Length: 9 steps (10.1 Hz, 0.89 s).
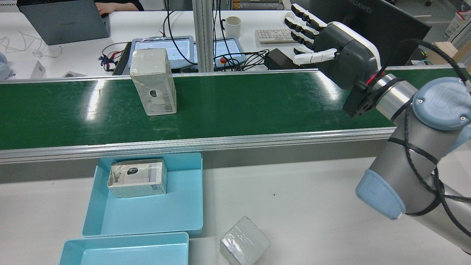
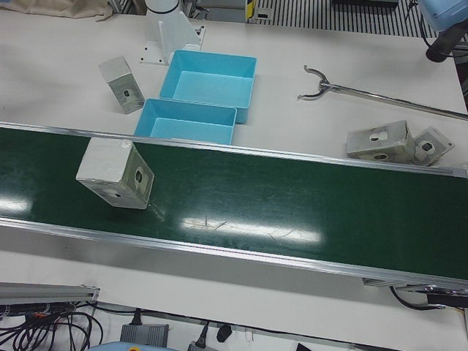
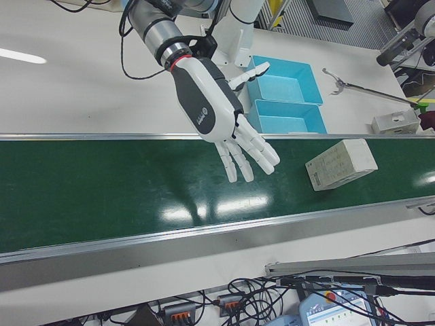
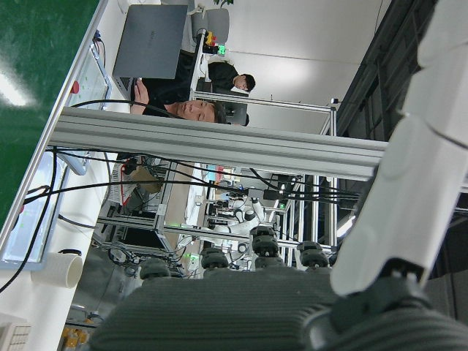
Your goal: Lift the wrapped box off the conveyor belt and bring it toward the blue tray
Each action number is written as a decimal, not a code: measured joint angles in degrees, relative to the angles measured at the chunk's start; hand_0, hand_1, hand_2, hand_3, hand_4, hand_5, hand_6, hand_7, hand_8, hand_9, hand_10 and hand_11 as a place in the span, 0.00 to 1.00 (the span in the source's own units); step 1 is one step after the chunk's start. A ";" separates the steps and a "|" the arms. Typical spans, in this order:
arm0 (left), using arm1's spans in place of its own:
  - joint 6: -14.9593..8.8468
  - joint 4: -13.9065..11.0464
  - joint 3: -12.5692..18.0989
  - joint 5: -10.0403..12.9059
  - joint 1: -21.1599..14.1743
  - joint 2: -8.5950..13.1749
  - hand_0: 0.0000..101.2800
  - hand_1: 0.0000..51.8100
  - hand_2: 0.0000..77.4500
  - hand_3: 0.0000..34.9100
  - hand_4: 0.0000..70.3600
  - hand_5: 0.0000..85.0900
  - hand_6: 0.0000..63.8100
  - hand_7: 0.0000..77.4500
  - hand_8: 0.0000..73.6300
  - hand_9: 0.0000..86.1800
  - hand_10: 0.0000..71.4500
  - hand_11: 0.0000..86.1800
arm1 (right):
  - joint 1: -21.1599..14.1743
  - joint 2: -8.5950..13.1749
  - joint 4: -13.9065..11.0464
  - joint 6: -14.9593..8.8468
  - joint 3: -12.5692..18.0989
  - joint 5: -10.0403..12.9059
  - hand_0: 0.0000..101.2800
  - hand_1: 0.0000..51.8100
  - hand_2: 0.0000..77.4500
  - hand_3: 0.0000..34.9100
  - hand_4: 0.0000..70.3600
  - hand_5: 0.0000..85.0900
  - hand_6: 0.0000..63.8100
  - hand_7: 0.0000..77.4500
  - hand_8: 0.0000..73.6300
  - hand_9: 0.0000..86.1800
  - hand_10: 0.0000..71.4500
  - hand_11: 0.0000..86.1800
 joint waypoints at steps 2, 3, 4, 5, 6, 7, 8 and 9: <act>0.00 0.00 0.00 0.00 0.00 0.00 0.00 0.00 0.01 0.00 0.00 0.01 0.00 0.00 0.00 0.00 0.00 0.00 | -2.88 0.58 4.08 -2.64 -4.76 2.04 0.40 0.15 0.05 0.29 0.00 0.01 0.00 0.00 0.05 0.02 0.05 0.07; 0.00 0.00 0.00 0.00 0.00 0.00 0.00 0.00 0.01 0.00 0.00 0.01 0.00 0.00 0.00 0.00 0.00 0.00 | -5.08 0.70 5.01 -3.24 -6.64 3.74 0.40 0.15 0.05 0.29 0.00 0.01 0.00 0.00 0.05 0.02 0.05 0.07; 0.00 0.00 0.00 0.00 0.00 0.00 0.00 0.00 0.01 0.00 0.00 0.01 0.00 0.00 0.00 0.00 0.00 0.00 | -6.88 1.24 5.89 -3.64 -8.34 5.01 0.40 0.15 0.06 0.32 0.00 0.01 0.00 0.00 0.05 0.02 0.02 0.04; 0.00 0.00 0.00 0.00 0.00 0.00 0.00 0.00 0.01 0.00 0.00 0.01 0.00 0.00 0.00 0.00 0.00 0.00 | -8.03 2.33 6.61 -4.03 -10.03 5.75 0.40 0.15 0.06 0.32 0.00 0.01 0.00 0.00 0.05 0.02 0.02 0.04; 0.00 0.00 0.00 0.00 0.00 0.00 0.00 0.00 0.01 0.00 0.00 0.01 0.00 0.00 0.00 0.00 0.00 0.00 | -8.65 3.56 7.07 -4.32 -11.55 6.15 0.41 0.15 0.06 0.18 0.00 0.01 0.00 0.00 0.04 0.02 0.00 0.03; 0.00 0.00 0.00 0.00 0.00 0.00 0.00 0.00 0.01 0.00 0.00 0.01 0.00 0.00 0.00 0.00 0.00 0.00 | -8.92 4.64 7.40 -4.46 -12.77 6.44 0.41 0.15 0.06 0.18 0.00 0.01 0.00 0.00 0.04 0.02 0.00 0.03; 0.00 0.00 0.00 0.00 0.00 0.00 0.00 0.00 0.01 0.00 0.00 0.01 0.00 0.00 0.00 0.00 0.00 0.00 | -9.05 5.63 7.75 -4.53 -13.74 6.79 0.41 0.15 0.06 0.05 0.00 0.01 0.00 0.01 0.04 0.02 0.01 0.03; 0.00 0.00 0.00 0.00 0.00 0.00 0.00 0.00 0.01 0.00 0.00 0.01 0.00 0.01 0.00 0.00 0.00 0.00 | -9.10 6.63 8.05 -4.56 -14.69 7.11 0.41 0.15 0.06 0.05 0.00 0.01 0.00 0.01 0.04 0.02 0.01 0.03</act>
